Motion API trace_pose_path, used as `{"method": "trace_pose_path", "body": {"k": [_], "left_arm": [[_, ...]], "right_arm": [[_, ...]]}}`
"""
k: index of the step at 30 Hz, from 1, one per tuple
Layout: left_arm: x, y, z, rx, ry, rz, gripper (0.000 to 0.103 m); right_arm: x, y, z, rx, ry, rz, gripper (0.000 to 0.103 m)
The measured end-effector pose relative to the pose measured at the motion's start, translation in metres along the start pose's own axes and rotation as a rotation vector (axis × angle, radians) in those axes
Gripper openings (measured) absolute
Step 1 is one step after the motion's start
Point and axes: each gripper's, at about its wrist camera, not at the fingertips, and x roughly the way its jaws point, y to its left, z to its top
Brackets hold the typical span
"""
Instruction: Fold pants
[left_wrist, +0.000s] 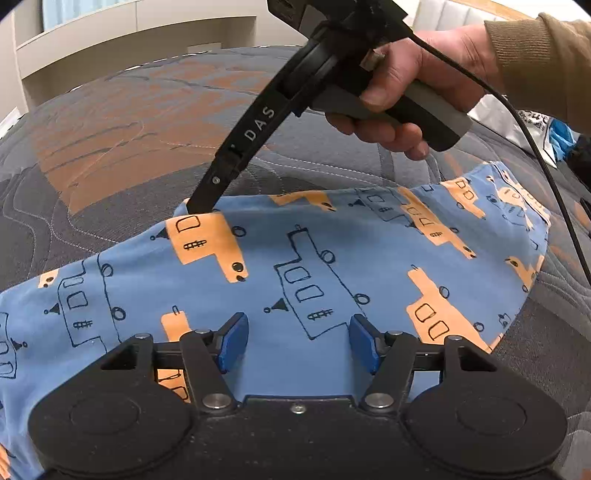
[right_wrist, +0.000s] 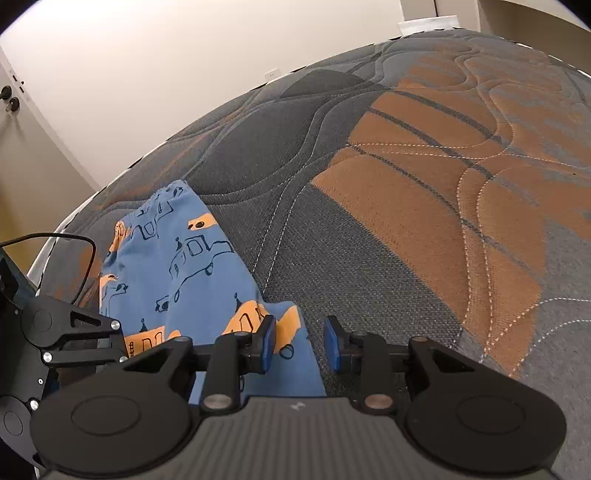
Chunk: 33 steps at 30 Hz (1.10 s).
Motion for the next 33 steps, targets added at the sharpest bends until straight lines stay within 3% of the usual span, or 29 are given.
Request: {"method": "trace_pose_path", "body": {"k": [6,9,10,14,22,29,33], "left_arm": [[0.002,0.001,0.001,-0.023,-0.005,0.004,0.068],[0.002,0.002,0.002,-0.034,-0.006,0.009,0.064],[0.002,0.002,0.002,-0.034,-0.007,0.012,0.059],[0.003,0.003,0.006,-0.037,-0.005,0.024,0.046],[0.006,0.002,0.015,-0.033,0.006,0.042,0.042],[0.011,0.006,0.016,-0.079,0.005,0.049,0.045],[-0.013,0.02,0.016,-0.117,-0.037,0.073,0.044]], "right_arm": [[0.004,0.01,-0.001,-0.054,0.02,0.018,0.013],[0.002,0.012,-0.002,-0.063,0.009,0.01,0.004],[0.001,0.011,-0.003,-0.057,0.0,0.01,0.003],[-0.013,0.004,-0.006,-0.028,-0.064,-0.004,0.002],[-0.047,-0.015,-0.005,0.057,-0.168,-0.023,0.002],[-0.021,-0.016,-0.016,0.103,-0.076,-0.085,0.002],[-0.049,-0.014,-0.022,0.166,-0.209,-0.089,0.014]]}}
